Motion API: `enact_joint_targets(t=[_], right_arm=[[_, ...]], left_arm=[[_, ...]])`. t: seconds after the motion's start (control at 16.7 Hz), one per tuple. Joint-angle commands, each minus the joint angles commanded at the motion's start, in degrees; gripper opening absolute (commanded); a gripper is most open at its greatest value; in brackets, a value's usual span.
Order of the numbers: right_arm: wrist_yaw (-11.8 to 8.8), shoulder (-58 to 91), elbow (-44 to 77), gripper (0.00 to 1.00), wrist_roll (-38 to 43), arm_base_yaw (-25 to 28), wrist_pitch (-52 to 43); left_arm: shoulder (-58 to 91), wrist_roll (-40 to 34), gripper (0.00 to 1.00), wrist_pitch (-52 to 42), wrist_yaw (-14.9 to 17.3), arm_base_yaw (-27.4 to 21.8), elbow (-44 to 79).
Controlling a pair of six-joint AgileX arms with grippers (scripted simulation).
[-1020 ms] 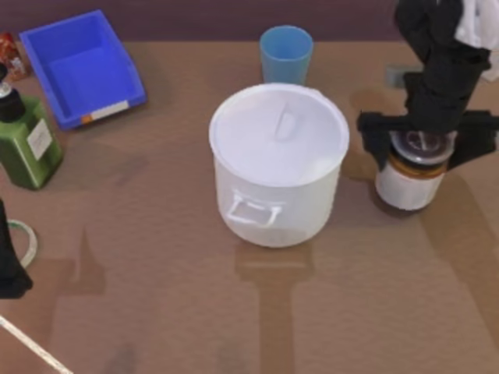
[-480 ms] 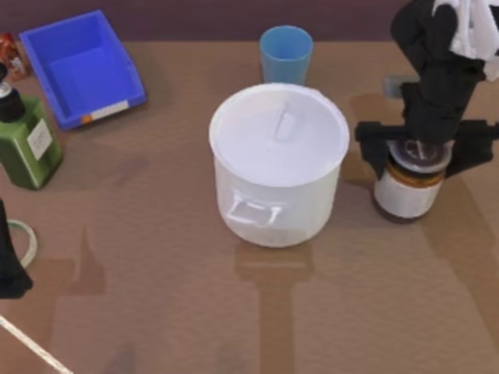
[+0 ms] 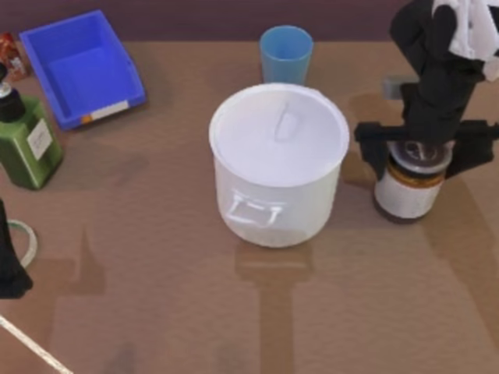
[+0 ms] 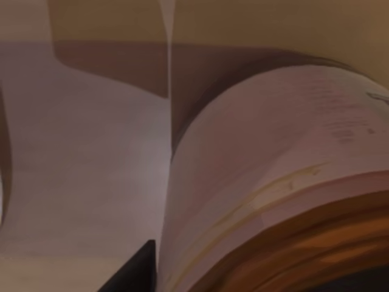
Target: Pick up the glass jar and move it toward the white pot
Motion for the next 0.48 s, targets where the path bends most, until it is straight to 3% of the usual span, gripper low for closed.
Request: enact_joint_targets(t=[0.12,0.48], right_arm=[[0.0,0.0,0.0,0.98,0.0,0.0,0.0],[0.0,0.0,0.0,1.0,0.0,0.0,0.0]], left_arm=[[0.0,0.0,1.0,0.0,0.0,0.0,0.0],[0.0,0.0,1.0,0.0,0.0,0.0,0.0]])
